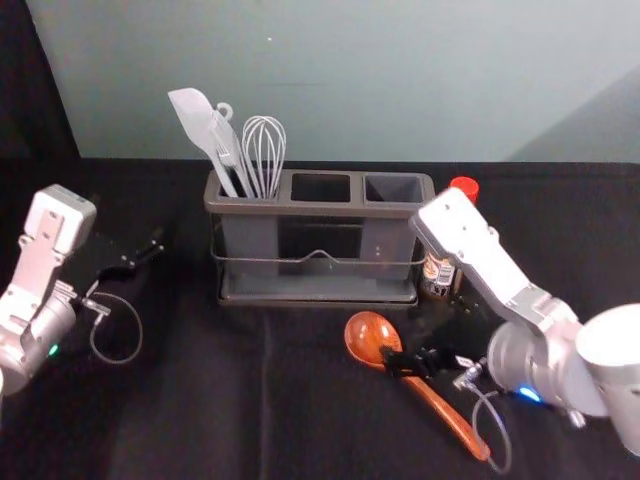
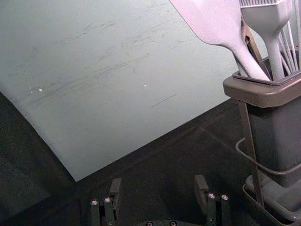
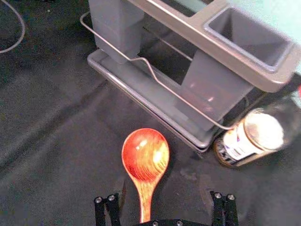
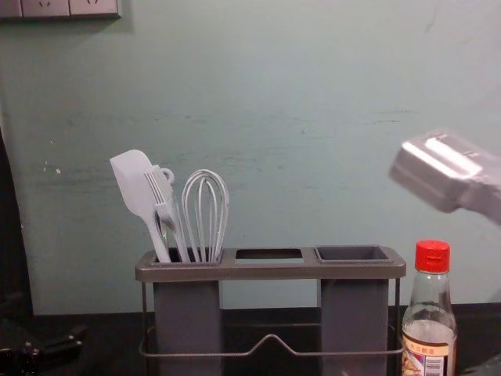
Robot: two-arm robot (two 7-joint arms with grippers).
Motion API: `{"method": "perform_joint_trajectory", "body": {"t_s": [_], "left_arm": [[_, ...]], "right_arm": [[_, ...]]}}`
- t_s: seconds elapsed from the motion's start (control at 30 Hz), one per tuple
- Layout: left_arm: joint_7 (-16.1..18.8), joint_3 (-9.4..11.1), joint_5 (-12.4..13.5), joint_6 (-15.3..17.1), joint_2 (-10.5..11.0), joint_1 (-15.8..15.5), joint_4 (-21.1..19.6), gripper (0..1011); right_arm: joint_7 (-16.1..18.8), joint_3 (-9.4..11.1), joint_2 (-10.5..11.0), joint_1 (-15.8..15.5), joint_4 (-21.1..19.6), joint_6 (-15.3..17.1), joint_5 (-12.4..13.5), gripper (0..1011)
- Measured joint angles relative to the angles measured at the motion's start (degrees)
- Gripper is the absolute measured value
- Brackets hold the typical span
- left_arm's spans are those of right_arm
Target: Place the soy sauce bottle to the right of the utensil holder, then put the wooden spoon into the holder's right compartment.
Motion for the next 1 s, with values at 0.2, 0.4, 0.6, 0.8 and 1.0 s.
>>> {"method": "perform_joint_trajectory", "body": {"t_s": [0.2, 0.4, 0.6, 0.8, 1.0], "left_arm": [[0.00, 0.00, 0.00, 0.00, 0.00, 0.00, 0.00, 1000], [0.00, 0.00, 0.00, 0.00, 0.00, 0.00, 0.00, 1000], [0.00, 0.00, 0.00, 0.00, 0.00, 0.00, 0.00, 1000], [0.00, 0.00, 0.00, 0.00, 0.00, 0.00, 0.00, 1000], [0.00, 0.00, 0.00, 0.00, 0.00, 0.00, 0.00, 1000]], "right_arm": [[0.42, -0.64, -3.84, 3.15, 3.93, 3.71, -0.02, 1002], [-0.88, -1.39, -7.87, 5.18, 7.00, 7.36, -1.54, 1002], [-2.34, -2.09, -10.32, 6.04, 8.47, 9.14, -3.41, 1002], [-2.55, -1.93, -11.80, 6.12, 9.41, 9.78, -4.06, 1002], [-1.96, -1.79, -12.67, 6.12, 10.44, 9.87, -4.34, 1002]]}}
